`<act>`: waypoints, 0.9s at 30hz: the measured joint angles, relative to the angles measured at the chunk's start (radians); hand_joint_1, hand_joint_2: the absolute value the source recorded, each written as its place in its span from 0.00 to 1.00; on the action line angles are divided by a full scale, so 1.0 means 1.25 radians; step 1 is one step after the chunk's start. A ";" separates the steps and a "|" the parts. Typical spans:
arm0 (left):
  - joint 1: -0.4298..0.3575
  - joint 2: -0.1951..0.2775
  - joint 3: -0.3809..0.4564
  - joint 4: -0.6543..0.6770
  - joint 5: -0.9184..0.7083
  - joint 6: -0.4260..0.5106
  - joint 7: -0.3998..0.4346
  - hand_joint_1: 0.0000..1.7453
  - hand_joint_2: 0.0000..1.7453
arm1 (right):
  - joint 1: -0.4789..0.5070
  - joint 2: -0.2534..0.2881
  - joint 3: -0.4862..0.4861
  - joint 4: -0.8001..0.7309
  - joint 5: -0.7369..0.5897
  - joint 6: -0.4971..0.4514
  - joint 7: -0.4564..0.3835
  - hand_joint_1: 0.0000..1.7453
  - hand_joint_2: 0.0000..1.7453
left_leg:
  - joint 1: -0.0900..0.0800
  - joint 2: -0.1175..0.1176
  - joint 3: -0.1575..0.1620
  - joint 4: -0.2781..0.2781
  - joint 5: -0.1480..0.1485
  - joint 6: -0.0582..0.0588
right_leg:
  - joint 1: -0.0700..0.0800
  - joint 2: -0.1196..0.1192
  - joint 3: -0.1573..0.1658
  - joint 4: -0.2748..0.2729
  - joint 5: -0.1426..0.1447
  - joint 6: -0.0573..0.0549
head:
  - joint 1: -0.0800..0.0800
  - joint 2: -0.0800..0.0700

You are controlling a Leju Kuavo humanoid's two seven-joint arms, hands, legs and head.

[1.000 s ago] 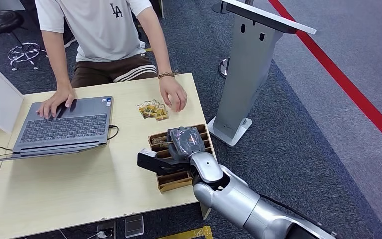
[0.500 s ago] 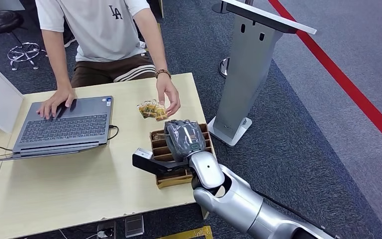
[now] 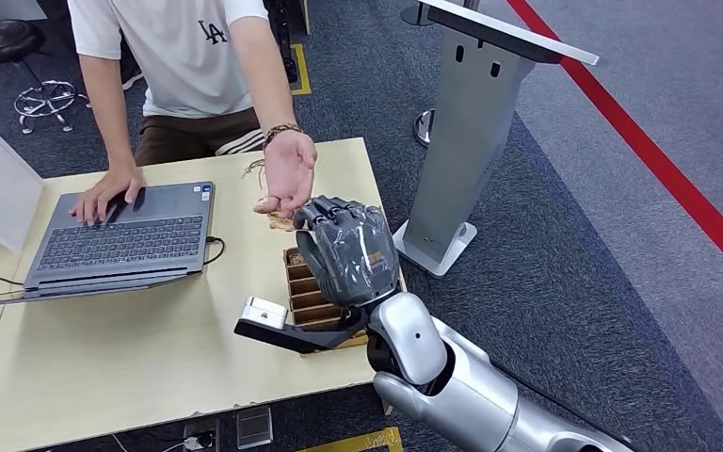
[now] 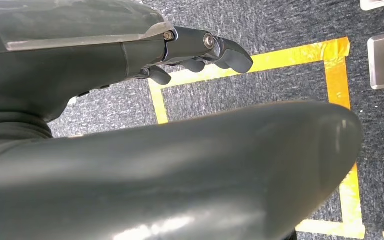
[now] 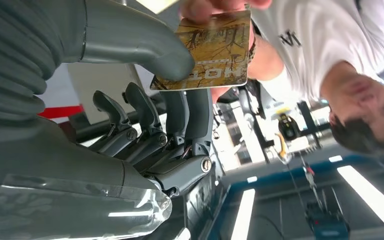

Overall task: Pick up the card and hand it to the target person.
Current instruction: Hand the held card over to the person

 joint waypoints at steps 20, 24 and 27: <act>0.002 0.000 0.000 0.000 0.003 0.004 0.012 0.00 0.25 | 0.007 -0.005 -0.007 0.007 -0.021 -0.019 -0.016 0.00 1.00 | 0.000 0.000 -0.001 0.000 0.000 0.000 | 0.000 0.000 0.000 0.000 0.000 0.000 | 0.000 0.000; 0.002 0.000 0.000 0.000 0.007 0.011 -0.003 0.00 0.00 | 0.011 -0.005 -0.015 0.007 -0.079 -0.025 -0.026 0.00 1.00 | 0.000 0.000 -0.001 0.000 0.000 0.000 | 0.000 0.000 0.000 0.000 0.000 0.000 | 0.000 0.000; 0.003 0.000 0.000 0.000 0.010 0.013 -0.005 0.00 0.00 | 0.018 -0.005 -0.023 0.007 -0.163 -0.037 -0.050 0.00 1.00 | 0.000 0.000 -0.001 0.000 0.000 0.000 | 0.000 0.000 0.000 0.000 0.000 0.000 | 0.000 0.000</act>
